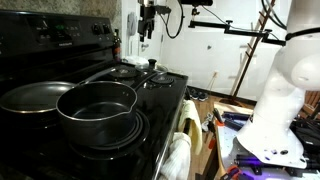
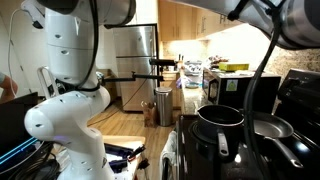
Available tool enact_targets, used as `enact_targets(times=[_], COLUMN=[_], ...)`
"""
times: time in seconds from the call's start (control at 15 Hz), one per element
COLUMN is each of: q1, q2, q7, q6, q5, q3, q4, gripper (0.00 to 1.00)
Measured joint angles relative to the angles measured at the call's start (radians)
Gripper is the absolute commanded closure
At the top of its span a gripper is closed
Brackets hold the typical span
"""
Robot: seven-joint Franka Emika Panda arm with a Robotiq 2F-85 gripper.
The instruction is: Put the lid on the stove
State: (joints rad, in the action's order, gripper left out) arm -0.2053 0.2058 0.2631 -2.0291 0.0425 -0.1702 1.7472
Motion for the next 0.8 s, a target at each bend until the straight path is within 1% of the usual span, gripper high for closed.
enact_targets(times=[0.2,0.8], q1=[0.016,0.013], q2=[-0.015,-0.012], q7=[-0.006,-0.006], q6=[0.000,0.000], q5=[-0.001,-0.001], q3=[0.010,0.009], q4=[0.000,0.000], gripper=[0.00,0.00])
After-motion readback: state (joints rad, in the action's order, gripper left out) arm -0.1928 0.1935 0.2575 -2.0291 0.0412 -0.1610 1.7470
